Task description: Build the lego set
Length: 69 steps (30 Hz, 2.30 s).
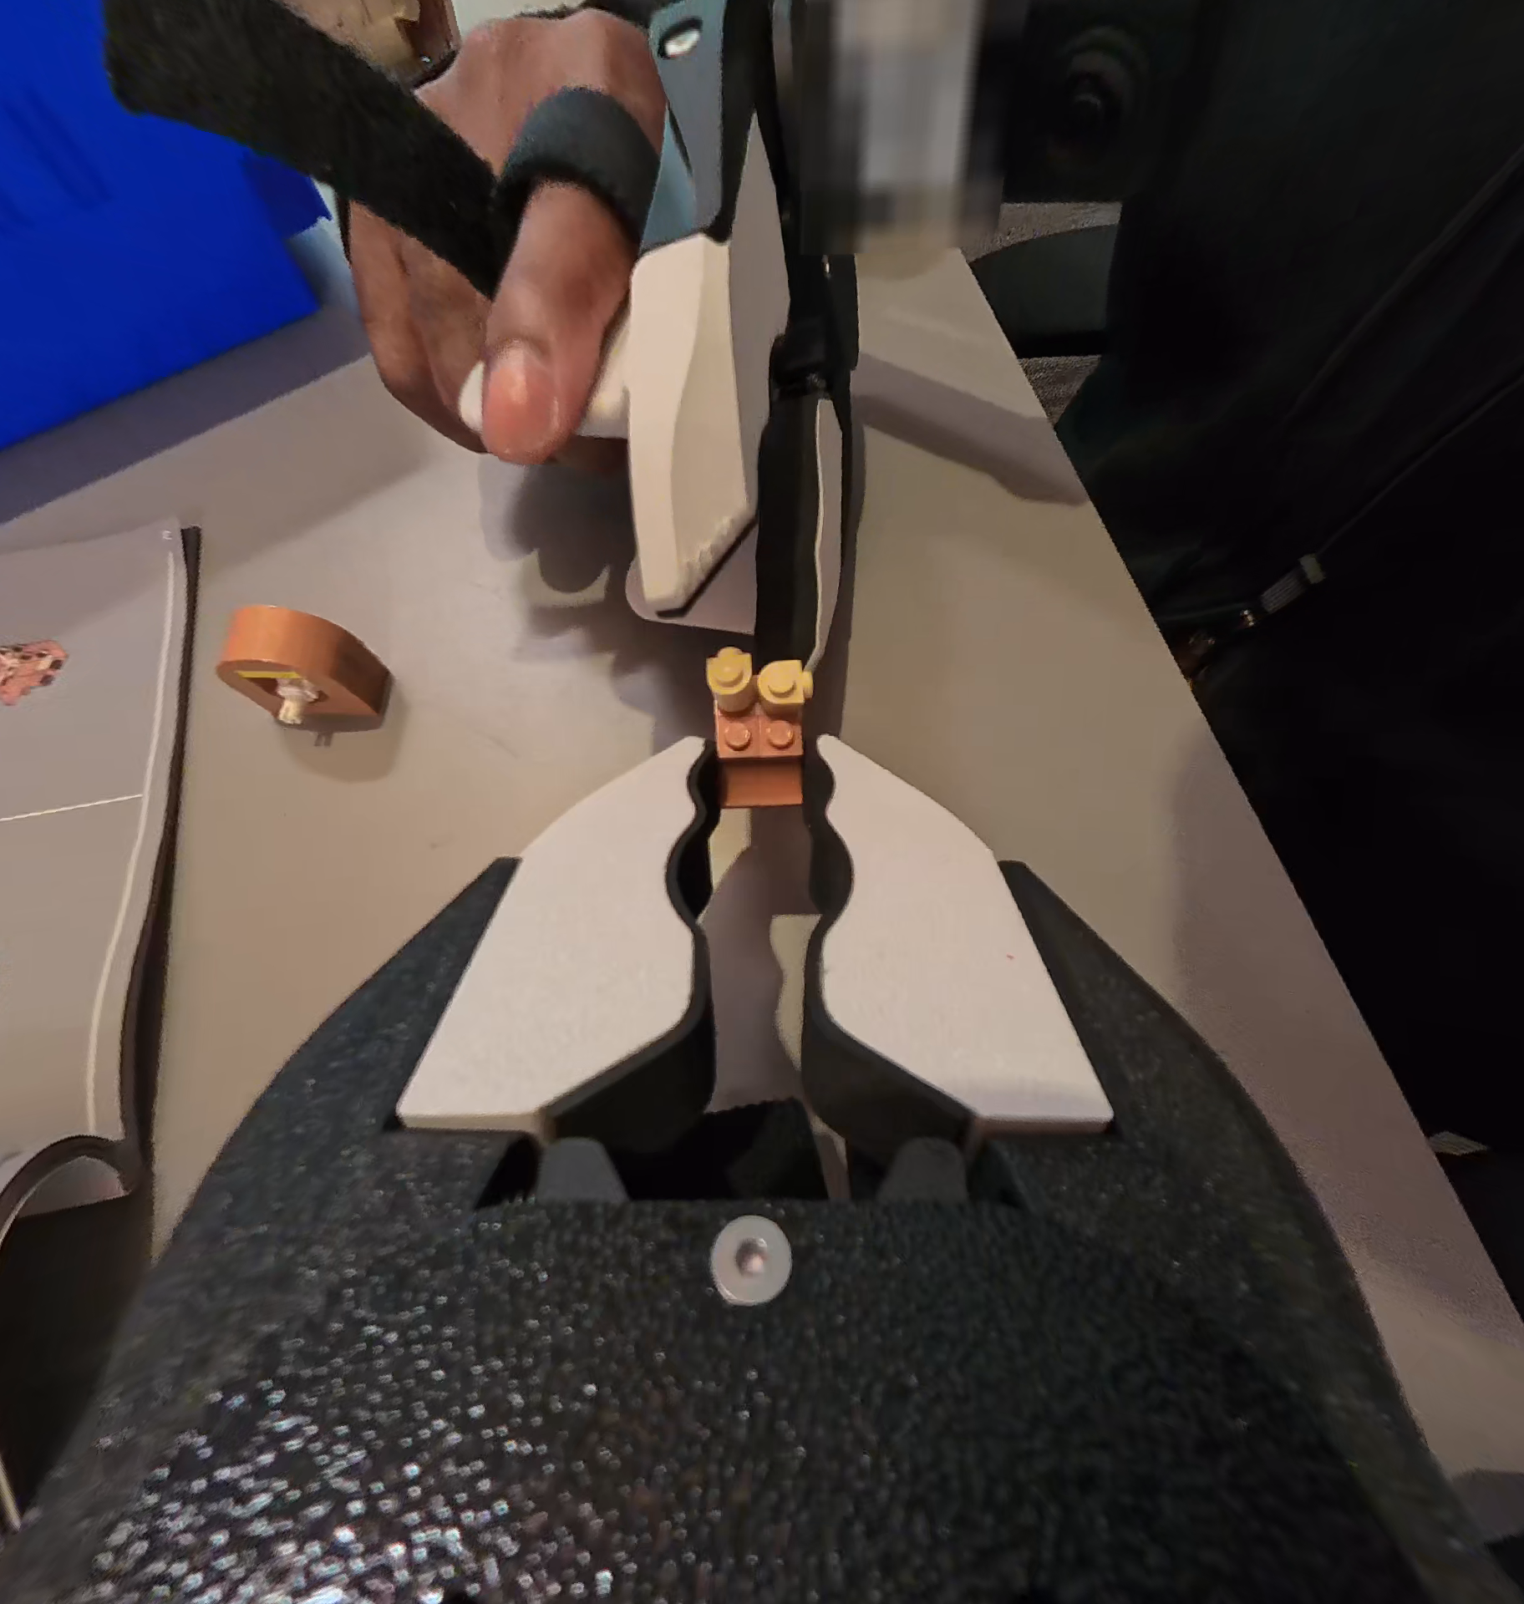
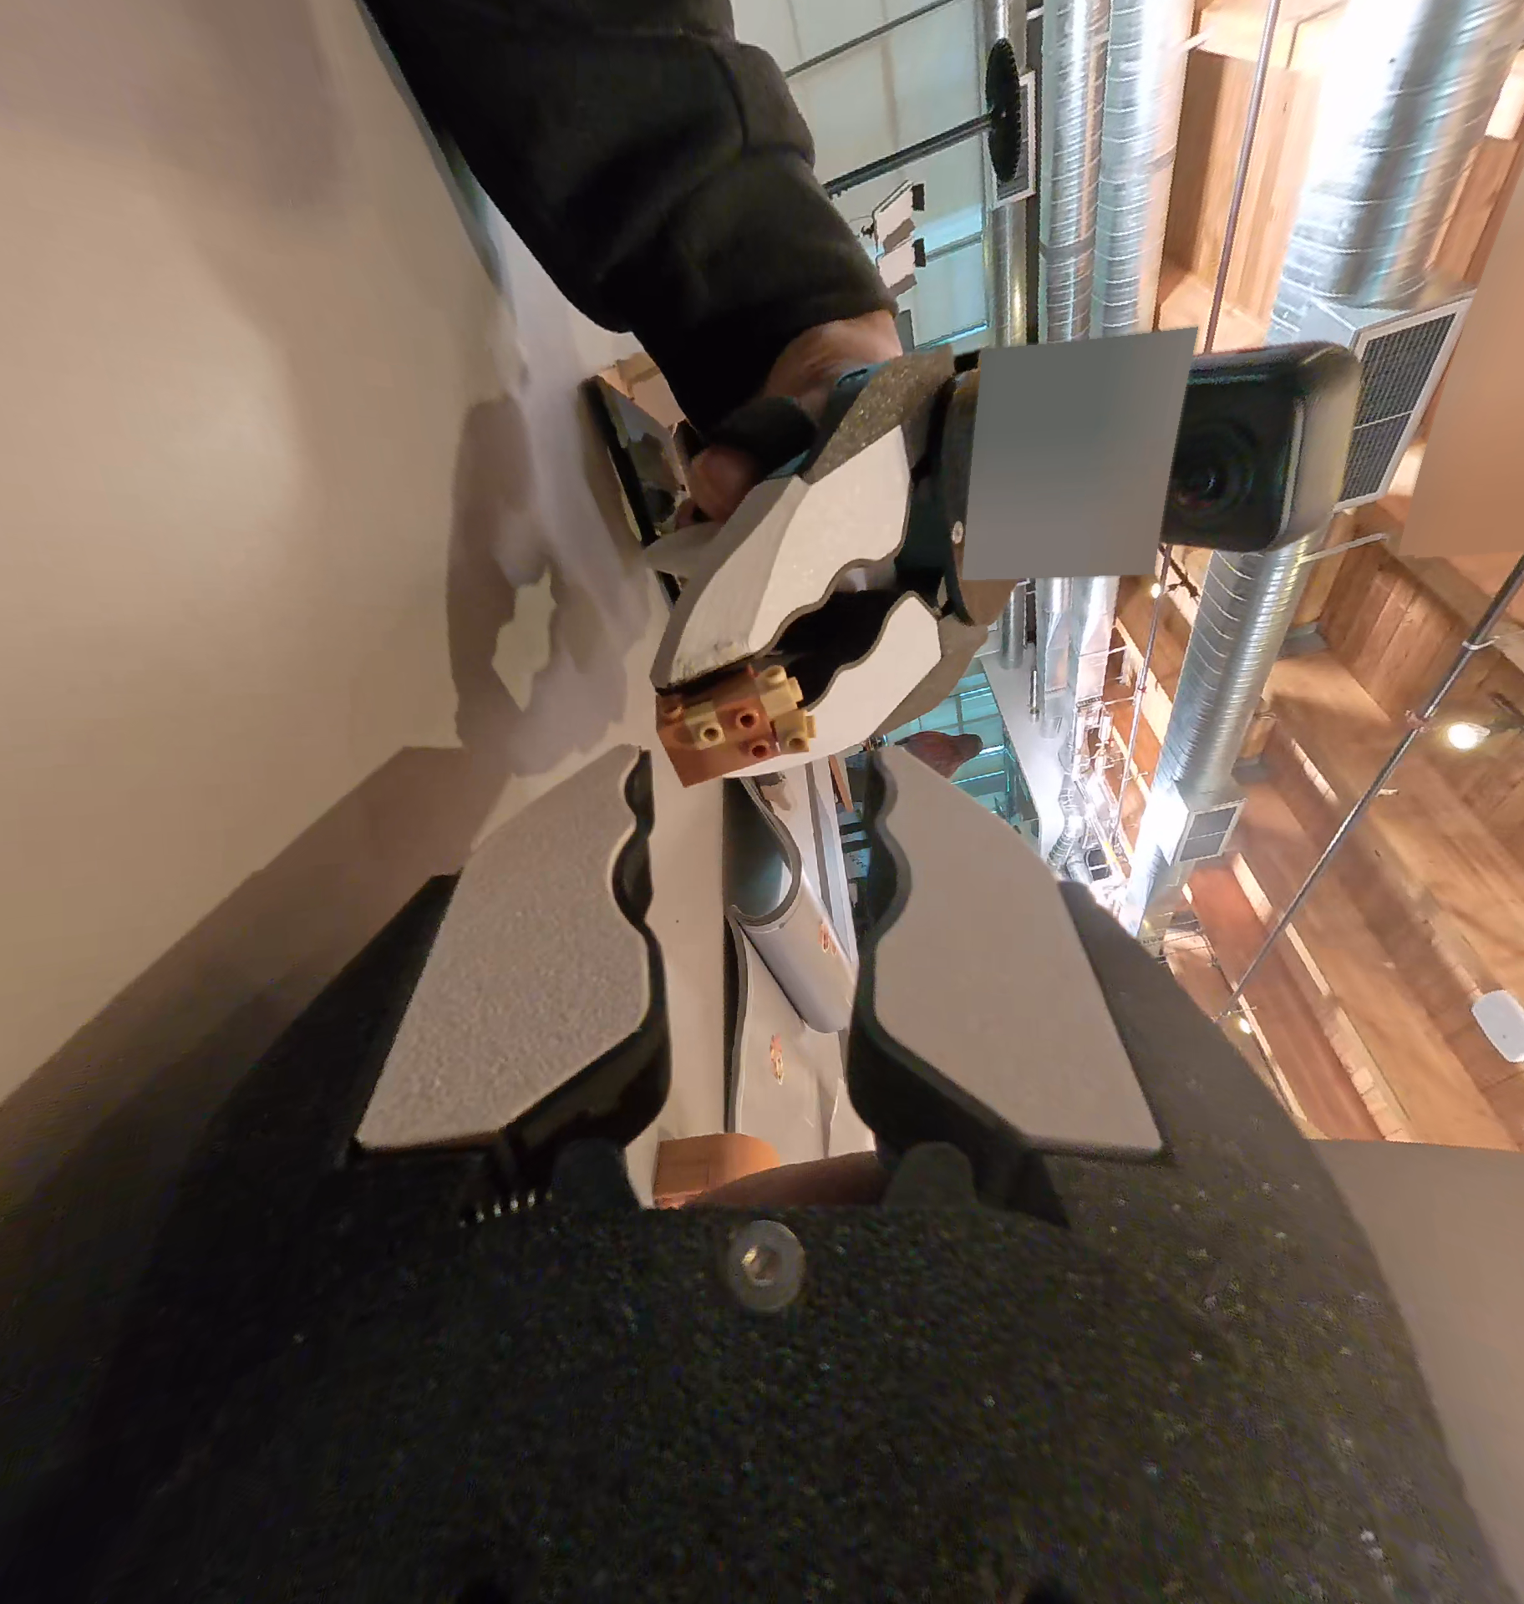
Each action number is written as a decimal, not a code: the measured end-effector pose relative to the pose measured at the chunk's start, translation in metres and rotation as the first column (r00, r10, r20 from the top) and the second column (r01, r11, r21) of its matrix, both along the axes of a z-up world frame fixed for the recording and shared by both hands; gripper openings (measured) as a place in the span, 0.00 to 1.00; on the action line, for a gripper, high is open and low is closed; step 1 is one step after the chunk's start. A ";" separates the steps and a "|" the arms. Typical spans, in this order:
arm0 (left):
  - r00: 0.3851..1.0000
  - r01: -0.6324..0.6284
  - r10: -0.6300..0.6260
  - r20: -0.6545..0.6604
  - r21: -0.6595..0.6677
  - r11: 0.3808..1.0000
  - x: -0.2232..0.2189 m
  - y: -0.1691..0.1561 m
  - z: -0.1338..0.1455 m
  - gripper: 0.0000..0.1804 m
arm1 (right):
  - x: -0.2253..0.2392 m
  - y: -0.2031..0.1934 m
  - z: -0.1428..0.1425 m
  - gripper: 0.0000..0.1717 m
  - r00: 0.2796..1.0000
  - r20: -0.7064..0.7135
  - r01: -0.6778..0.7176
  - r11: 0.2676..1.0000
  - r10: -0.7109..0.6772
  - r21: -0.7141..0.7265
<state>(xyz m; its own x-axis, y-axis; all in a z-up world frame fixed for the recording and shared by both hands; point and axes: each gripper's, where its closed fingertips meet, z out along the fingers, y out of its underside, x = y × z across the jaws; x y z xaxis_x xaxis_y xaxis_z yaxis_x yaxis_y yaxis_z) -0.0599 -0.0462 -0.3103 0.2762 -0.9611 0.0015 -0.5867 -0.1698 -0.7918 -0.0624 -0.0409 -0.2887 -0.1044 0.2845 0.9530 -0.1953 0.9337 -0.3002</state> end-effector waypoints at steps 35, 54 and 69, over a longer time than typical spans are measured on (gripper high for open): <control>0.995 -0.016 0.039 0.089 -0.239 0.971 0.007 -0.006 -0.003 0.09 | -0.003 -0.011 -0.010 0.19 0.995 0.101 -0.005 0.999 0.001 0.035; 0.998 0.028 -0.008 0.065 -0.301 0.953 0.020 -0.013 -0.011 0.09 | 0.008 -0.019 -0.022 0.21 0.936 0.339 -0.054 0.989 0.099 -0.140; 0.991 -0.002 0.043 0.123 -0.314 0.949 0.016 -0.007 -0.006 0.10 | 0.003 -0.010 -0.016 0.20 0.960 0.276 -0.015 0.994 0.045 -0.109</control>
<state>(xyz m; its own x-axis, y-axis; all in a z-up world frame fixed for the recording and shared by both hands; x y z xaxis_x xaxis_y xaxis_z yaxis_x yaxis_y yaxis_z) -0.0441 -0.0531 -0.3159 0.2755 -0.9001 0.3376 -0.4780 -0.4330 -0.7642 -0.0590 -0.0513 -0.3051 -0.3708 0.3739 0.8501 -0.1177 0.8891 -0.4424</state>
